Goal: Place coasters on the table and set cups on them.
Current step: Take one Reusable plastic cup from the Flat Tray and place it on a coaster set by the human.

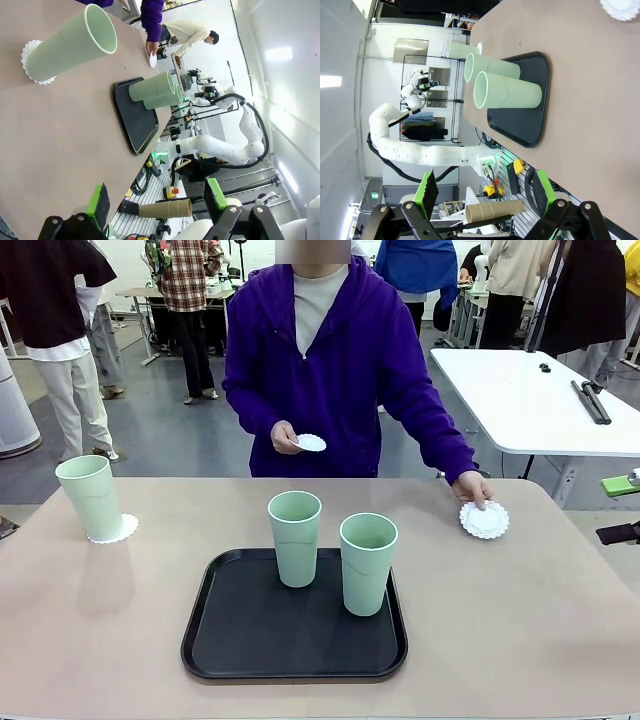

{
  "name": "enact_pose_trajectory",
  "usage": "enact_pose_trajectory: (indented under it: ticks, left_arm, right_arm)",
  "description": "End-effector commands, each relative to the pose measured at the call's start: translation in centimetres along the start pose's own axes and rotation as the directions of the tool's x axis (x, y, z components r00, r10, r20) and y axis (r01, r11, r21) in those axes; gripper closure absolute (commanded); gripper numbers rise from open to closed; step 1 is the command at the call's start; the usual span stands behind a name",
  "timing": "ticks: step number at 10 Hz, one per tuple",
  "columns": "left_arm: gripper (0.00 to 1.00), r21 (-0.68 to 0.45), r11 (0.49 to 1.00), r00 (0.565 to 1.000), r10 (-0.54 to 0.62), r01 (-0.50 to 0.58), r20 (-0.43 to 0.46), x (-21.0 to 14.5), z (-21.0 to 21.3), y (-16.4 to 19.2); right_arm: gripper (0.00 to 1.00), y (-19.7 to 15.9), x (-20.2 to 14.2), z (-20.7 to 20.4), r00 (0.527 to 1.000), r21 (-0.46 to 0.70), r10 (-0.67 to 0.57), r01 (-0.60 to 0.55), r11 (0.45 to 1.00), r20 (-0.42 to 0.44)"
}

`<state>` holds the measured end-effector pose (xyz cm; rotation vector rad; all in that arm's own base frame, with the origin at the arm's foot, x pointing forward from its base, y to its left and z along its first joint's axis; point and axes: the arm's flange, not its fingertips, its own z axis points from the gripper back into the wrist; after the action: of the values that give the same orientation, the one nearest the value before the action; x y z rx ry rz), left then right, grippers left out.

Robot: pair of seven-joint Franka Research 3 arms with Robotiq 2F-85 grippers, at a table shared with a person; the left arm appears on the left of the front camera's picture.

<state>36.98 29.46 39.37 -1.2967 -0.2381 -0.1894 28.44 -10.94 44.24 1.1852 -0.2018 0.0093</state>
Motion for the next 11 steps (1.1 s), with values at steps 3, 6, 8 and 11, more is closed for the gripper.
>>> enact_pose_trajectory:
  ticks: [3,6,8,11]
  left_arm:
    - [0.0,0.009,1.0,1.0,0.004,-0.004,0.001,-0.05,0.13,-0.15]
    - [0.0,0.009,1.0,1.0,0.004,-0.004,0.001,-0.05,0.13,-0.15]
    - [0.0,0.009,1.0,1.0,0.004,-0.004,0.001,-0.05,0.13,-0.15]
    - [0.0,0.009,1.0,1.0,0.004,-0.004,0.001,-0.05,0.13,-0.15]
  right_arm:
    - [0.0,0.0,0.02,0.01,1.0,0.006,0.002,-0.002,1.0,0.0]
    - [0.0,0.0,0.02,0.01,1.0,0.006,0.002,-0.002,1.0,0.0]
    - [0.0,0.0,0.02,0.01,1.0,0.006,0.002,-0.002,1.0,0.0]
    - [0.0,0.0,0.02,0.01,1.0,0.006,0.002,-0.002,1.0,0.0]
